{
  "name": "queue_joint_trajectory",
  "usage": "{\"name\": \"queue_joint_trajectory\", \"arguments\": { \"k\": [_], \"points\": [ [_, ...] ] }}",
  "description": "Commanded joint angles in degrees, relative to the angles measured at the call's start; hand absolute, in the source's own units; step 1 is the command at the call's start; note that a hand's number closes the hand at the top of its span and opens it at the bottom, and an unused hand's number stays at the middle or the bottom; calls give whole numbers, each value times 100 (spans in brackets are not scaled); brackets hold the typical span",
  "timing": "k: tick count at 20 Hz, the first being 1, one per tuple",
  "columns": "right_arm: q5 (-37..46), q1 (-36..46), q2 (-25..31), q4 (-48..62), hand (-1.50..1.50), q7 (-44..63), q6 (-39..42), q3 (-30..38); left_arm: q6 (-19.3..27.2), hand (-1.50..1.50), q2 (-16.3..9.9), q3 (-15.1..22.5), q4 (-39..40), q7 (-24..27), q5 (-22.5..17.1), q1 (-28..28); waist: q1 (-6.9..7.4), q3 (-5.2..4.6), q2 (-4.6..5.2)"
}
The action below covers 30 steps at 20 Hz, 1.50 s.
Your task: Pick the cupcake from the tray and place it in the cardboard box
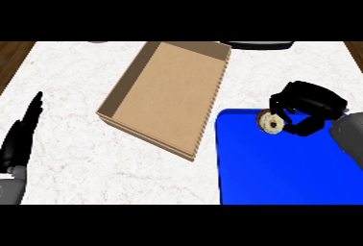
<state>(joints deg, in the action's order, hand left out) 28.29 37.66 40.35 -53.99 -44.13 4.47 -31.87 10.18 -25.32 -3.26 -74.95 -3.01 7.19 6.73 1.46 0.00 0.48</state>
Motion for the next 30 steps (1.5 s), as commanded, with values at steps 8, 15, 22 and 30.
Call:
{"name": "queue_joint_trajectory", "arguments": {
  "k": [8,15,22,30],
  "points": [
    [131,1438,-786,1284,150,1886,-1101,1206,-80,0,-104,-148,37,35,36,2,-16,1,-30],
    [-38,2005,-1090,1249,150,1117,-759,1558,-187,0,11,-123,-41,-435,63,303,-77,1,-36],
    [-405,2612,-2010,1406,150,1714,-234,1827,-41,0,231,-85,104,13,206,68,-39,-3,-16],
    [-538,3678,-2783,2042,150,2756,109,2208,-92,0,262,-104,43,65,287,95,54,-4,8]
  ]
}}
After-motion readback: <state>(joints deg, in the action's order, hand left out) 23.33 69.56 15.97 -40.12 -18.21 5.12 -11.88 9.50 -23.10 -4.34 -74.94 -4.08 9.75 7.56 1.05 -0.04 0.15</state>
